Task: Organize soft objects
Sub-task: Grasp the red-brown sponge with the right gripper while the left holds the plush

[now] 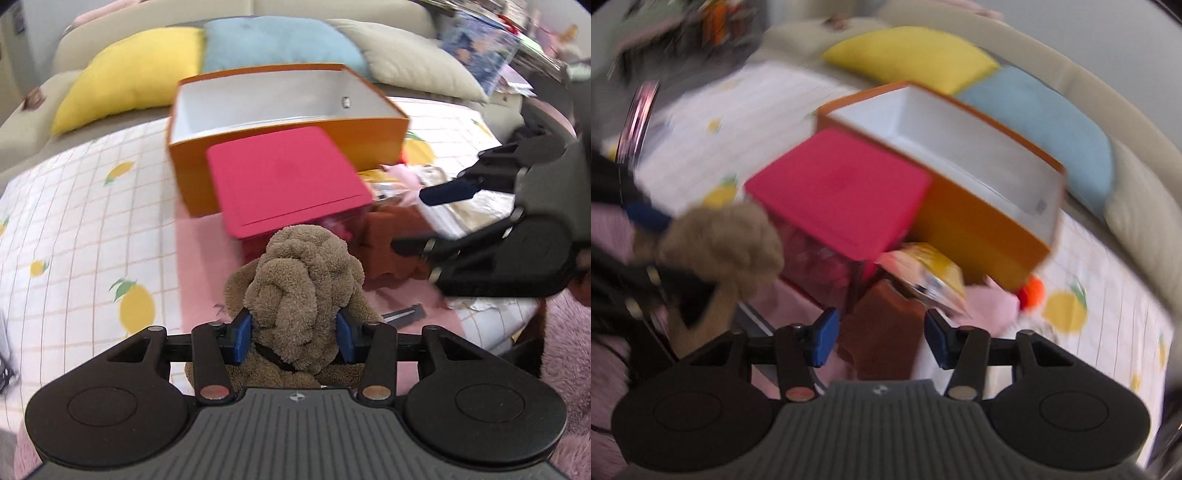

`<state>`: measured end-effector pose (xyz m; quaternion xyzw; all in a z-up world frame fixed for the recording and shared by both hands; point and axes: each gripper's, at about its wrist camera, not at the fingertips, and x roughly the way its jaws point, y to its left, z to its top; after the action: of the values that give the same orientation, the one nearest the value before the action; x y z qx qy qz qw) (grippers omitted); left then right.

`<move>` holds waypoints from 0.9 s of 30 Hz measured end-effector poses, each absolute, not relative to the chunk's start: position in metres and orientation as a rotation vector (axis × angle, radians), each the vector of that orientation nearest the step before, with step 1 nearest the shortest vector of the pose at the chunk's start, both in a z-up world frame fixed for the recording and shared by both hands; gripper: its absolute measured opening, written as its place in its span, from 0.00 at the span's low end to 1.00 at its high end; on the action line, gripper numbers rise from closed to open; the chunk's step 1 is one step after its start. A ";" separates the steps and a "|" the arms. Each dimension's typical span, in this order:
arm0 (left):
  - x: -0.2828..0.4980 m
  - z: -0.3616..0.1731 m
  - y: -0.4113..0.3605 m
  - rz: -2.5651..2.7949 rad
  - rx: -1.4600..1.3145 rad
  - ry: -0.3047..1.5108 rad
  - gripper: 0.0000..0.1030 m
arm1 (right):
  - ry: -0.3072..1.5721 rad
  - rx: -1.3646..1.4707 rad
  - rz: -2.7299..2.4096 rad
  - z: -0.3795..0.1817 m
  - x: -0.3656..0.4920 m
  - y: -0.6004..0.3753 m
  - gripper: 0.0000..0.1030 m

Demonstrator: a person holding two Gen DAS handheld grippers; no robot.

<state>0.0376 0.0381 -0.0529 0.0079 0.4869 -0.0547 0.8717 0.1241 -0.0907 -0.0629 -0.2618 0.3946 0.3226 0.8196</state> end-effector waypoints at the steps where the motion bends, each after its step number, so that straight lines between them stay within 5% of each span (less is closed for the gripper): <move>1: 0.037 -0.054 0.041 -0.111 0.009 1.017 0.50 | 0.820 -0.620 0.710 -0.070 0.121 -0.081 0.65; 6: 0.042 -0.063 0.050 -0.106 -0.027 1.024 0.50 | 0.718 -0.904 0.747 -0.105 0.102 -0.055 0.73; 19: 0.043 -0.070 0.053 -0.097 -0.053 1.031 0.51 | 0.582 -1.259 0.735 -0.171 0.090 -0.045 0.73; 20: 0.043 -0.070 0.053 -0.094 -0.054 1.031 0.51 | 0.579 -1.268 0.733 -0.174 0.089 -0.047 0.72; 21: 0.042 -0.070 0.054 -0.092 -0.056 1.031 0.51 | 0.580 -1.271 0.730 -0.177 0.090 -0.048 0.57; 27: 0.036 -0.065 0.054 -0.092 -0.057 1.017 0.51 | 0.606 -1.183 0.740 -0.157 0.093 -0.060 0.47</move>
<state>0.0365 0.0539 -0.0646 -0.0273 0.4868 -0.0439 0.8720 0.0927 -0.0602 -0.1568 -0.5363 0.2747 0.3353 0.7242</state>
